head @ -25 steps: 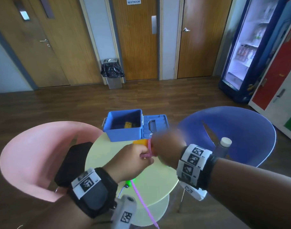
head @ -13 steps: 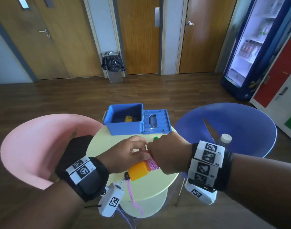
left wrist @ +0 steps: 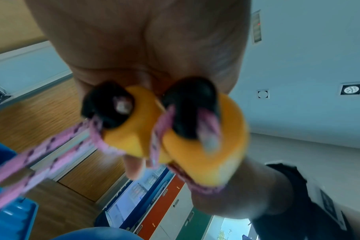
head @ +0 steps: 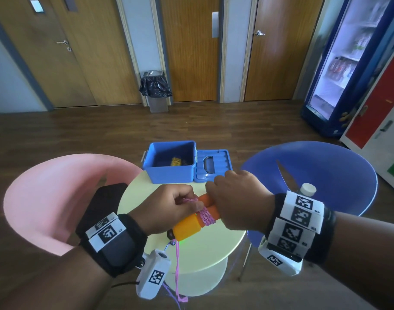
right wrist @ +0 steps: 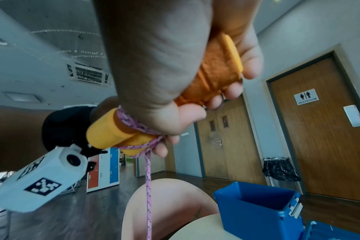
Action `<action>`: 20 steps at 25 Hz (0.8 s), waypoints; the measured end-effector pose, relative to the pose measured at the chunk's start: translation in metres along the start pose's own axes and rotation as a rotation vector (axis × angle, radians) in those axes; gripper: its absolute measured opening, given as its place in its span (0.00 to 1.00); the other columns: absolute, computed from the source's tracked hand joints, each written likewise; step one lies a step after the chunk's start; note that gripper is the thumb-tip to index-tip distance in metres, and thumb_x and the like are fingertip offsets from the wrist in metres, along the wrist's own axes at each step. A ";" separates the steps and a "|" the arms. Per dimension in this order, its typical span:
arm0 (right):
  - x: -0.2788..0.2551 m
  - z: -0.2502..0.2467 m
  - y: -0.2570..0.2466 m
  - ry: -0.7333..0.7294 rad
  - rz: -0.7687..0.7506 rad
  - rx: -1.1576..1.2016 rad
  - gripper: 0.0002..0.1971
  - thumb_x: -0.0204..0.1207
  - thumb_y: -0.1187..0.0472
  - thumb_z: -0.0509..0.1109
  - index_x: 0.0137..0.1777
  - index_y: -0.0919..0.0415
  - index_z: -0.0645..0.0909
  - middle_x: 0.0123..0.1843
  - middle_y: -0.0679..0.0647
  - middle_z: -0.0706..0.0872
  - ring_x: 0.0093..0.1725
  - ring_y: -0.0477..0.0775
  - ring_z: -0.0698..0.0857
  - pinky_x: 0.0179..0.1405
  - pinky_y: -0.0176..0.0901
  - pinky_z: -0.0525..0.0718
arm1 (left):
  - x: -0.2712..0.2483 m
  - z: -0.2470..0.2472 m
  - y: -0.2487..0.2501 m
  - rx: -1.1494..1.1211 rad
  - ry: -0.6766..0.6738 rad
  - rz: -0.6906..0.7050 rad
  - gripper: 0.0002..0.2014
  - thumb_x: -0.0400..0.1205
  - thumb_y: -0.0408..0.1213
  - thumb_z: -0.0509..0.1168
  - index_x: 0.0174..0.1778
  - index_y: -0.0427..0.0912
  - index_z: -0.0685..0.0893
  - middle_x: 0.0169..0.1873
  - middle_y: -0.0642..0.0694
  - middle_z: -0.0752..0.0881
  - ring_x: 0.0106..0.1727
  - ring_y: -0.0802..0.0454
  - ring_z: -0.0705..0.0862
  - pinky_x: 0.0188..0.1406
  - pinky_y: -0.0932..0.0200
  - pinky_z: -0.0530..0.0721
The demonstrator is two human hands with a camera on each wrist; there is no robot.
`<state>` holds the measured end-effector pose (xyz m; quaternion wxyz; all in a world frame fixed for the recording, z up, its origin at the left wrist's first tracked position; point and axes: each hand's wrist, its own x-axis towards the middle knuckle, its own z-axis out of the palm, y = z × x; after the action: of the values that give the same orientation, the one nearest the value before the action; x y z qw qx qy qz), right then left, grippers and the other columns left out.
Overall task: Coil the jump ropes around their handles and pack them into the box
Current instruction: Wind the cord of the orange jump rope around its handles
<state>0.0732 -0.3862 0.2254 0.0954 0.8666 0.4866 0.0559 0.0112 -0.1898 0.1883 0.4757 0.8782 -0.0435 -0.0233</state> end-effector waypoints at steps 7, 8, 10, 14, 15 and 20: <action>-0.004 -0.012 0.007 0.181 -0.172 0.068 0.11 0.62 0.51 0.71 0.41 0.51 0.74 0.34 0.46 0.79 0.31 0.55 0.79 0.33 0.46 0.80 | -0.002 -0.014 0.009 -0.383 -0.139 0.016 0.11 0.72 0.52 0.71 0.31 0.49 0.84 0.30 0.48 0.82 0.34 0.57 0.81 0.37 0.62 0.81; -0.005 -0.014 0.009 0.239 -0.163 0.103 0.11 0.61 0.51 0.71 0.41 0.51 0.77 0.34 0.47 0.80 0.30 0.56 0.80 0.32 0.45 0.80 | -0.003 -0.013 0.009 -0.522 -0.141 0.003 0.11 0.72 0.51 0.74 0.31 0.48 0.84 0.30 0.48 0.82 0.33 0.56 0.82 0.35 0.62 0.81; -0.005 -0.016 0.010 0.337 -0.135 0.147 0.12 0.61 0.49 0.69 0.43 0.52 0.80 0.35 0.47 0.81 0.31 0.56 0.81 0.32 0.44 0.78 | -0.001 -0.011 0.010 -0.694 -0.118 -0.038 0.18 0.69 0.54 0.79 0.34 0.43 0.84 0.30 0.44 0.83 0.30 0.51 0.83 0.33 0.60 0.83; -0.003 -0.019 0.007 0.382 -0.089 0.187 0.13 0.59 0.49 0.70 0.42 0.52 0.78 0.35 0.47 0.82 0.31 0.57 0.81 0.33 0.44 0.76 | 0.000 -0.003 0.007 -0.812 0.025 -0.167 0.29 0.69 0.50 0.77 0.43 0.23 0.78 0.30 0.31 0.77 0.27 0.36 0.78 0.35 0.52 0.79; -0.003 -0.019 0.007 0.366 -0.082 0.184 0.13 0.59 0.49 0.71 0.41 0.52 0.77 0.34 0.47 0.81 0.30 0.57 0.81 0.33 0.43 0.75 | 0.000 -0.004 0.006 -0.855 0.009 -0.168 0.21 0.72 0.50 0.75 0.39 0.31 0.83 0.30 0.38 0.80 0.28 0.42 0.82 0.36 0.53 0.81; -0.003 -0.032 0.001 0.188 -0.024 0.168 0.12 0.63 0.48 0.69 0.43 0.48 0.72 0.36 0.47 0.81 0.34 0.56 0.83 0.35 0.45 0.77 | -0.003 -0.020 0.013 -0.910 -0.079 -0.129 0.12 0.81 0.45 0.67 0.32 0.49 0.84 0.28 0.48 0.83 0.28 0.55 0.84 0.29 0.60 0.85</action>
<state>0.0663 -0.3862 0.2568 -0.0231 0.8566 0.5067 0.0948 0.0091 -0.1804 0.2102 0.8083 0.5796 0.0078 -0.1028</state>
